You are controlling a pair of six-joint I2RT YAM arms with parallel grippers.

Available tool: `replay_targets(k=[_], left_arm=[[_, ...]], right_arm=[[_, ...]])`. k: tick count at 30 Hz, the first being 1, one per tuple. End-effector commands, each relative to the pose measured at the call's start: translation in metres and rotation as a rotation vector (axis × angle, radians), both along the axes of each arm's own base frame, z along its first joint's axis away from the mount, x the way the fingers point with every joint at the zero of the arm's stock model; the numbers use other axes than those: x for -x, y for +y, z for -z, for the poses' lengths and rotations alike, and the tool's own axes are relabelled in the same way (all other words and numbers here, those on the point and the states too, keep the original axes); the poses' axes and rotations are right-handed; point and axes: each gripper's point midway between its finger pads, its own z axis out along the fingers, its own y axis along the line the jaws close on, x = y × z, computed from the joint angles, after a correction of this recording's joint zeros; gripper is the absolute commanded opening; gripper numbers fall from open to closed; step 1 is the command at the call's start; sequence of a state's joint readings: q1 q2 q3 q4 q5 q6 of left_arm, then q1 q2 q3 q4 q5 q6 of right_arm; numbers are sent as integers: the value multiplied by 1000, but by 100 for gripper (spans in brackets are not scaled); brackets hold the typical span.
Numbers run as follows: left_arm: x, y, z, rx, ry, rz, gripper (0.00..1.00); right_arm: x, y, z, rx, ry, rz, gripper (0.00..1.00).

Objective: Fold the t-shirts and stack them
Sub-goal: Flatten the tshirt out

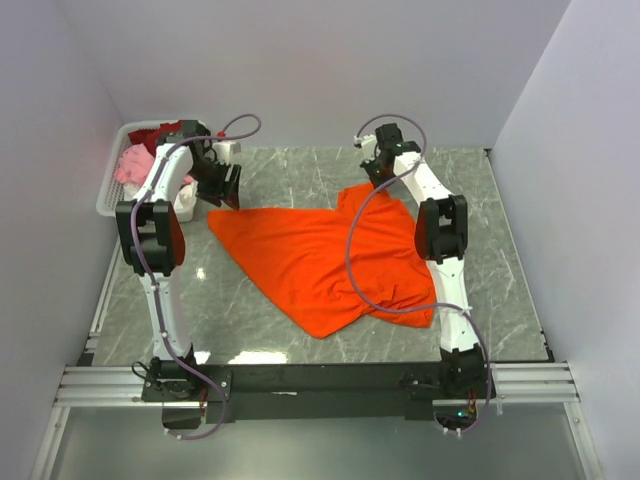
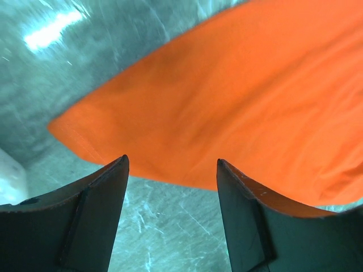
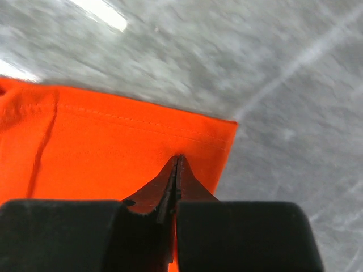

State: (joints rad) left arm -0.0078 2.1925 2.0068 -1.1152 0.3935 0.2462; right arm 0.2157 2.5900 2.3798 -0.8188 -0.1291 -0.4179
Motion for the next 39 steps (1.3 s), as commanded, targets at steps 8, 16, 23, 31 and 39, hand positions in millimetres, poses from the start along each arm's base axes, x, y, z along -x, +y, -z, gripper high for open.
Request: replay_targets(k=[8, 16, 23, 31, 39], left_arm=[[-22, 6, -7, -25, -38, 23, 69], [-20, 0, -6, 10, -20, 19, 69], [-15, -1, -6, 20, -18, 18, 69], [-10, -3, -5, 29, -2, 14, 68], [-9, -3, -4, 31, 4, 13, 68]], right_arm=[[17, -126, -22, 78, 51, 235, 0], [19, -107, -35, -28, 67, 322, 40], [3, -85, -63, -117, -7, 338, 73], [-11, -50, -58, -203, -28, 315, 74], [-15, -58, -32, -139, -17, 355, 75]])
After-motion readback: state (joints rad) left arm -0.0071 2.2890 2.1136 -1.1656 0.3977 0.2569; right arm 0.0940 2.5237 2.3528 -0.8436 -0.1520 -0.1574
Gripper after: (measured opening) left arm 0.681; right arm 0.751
